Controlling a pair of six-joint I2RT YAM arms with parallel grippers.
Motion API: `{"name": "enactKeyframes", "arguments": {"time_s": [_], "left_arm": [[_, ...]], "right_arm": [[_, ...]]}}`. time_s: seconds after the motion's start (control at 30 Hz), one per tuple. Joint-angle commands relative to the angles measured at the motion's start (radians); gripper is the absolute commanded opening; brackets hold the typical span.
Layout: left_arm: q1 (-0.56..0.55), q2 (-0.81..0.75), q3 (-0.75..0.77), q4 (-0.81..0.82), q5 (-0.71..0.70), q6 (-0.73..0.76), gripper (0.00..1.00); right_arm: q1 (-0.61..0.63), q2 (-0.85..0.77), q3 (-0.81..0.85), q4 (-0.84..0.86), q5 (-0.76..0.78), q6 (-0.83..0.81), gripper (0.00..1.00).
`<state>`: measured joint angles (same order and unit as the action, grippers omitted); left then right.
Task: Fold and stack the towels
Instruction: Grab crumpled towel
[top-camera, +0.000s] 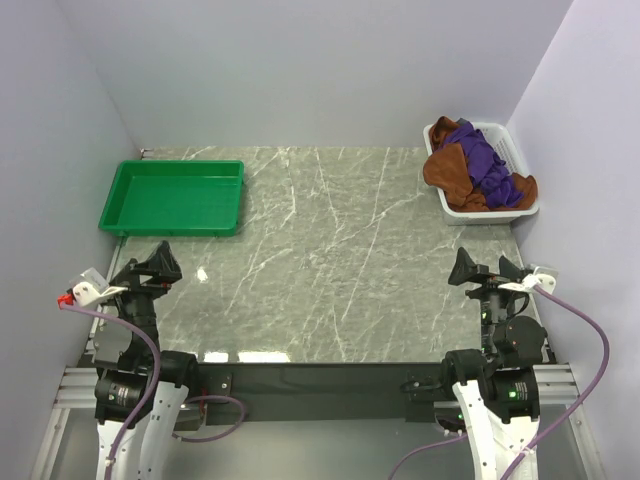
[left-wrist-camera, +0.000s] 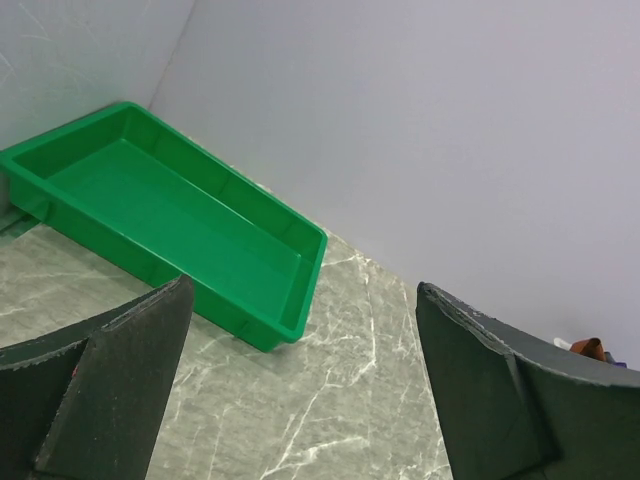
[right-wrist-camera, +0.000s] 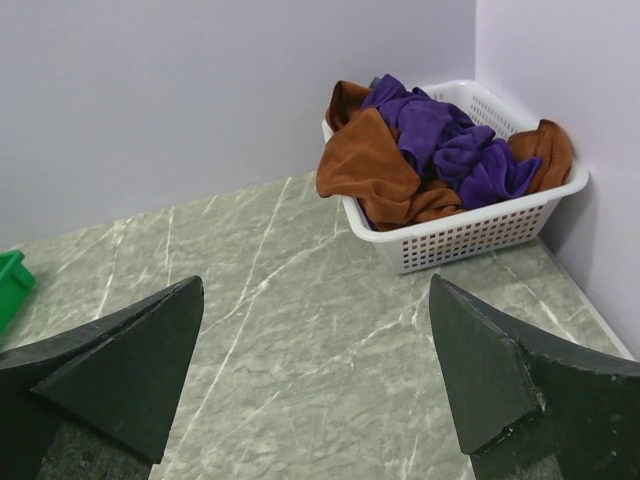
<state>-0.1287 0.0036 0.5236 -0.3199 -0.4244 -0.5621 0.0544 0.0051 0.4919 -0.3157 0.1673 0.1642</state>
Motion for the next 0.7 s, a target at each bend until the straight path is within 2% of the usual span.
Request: {"name": "enactKeyframes", "arguments": {"time_s": [0.0,0.13,0.3,0.5,0.53,0.67], "left_arm": [[-0.003,-0.169,0.018,0.002,-0.016,-0.007,0.99],[-0.003,-0.168,0.03,-0.045,-0.013,-0.056,0.99],[-0.003,-0.163,0.053,-0.174,-0.01,-0.13,0.99],[-0.008,-0.152,0.058,-0.211,0.045,-0.16,0.99],[-0.012,-0.151,0.056,-0.208,0.044,-0.157,0.99],[-0.018,-0.151,0.047,-0.202,0.03,-0.154,0.99]], "right_arm": [[0.004,-0.251,0.034,0.017,0.021,0.023,1.0],[0.005,-0.182,0.039,0.017,0.098,0.064,1.0],[0.005,-0.019,0.094,0.041,0.069,0.072,1.0],[0.004,0.301,0.229,0.069,0.084,0.098,1.0],[0.005,0.402,0.253,0.066,0.093,0.098,1.0],[0.005,0.68,0.434,-0.041,0.14,0.136,1.0]]}}
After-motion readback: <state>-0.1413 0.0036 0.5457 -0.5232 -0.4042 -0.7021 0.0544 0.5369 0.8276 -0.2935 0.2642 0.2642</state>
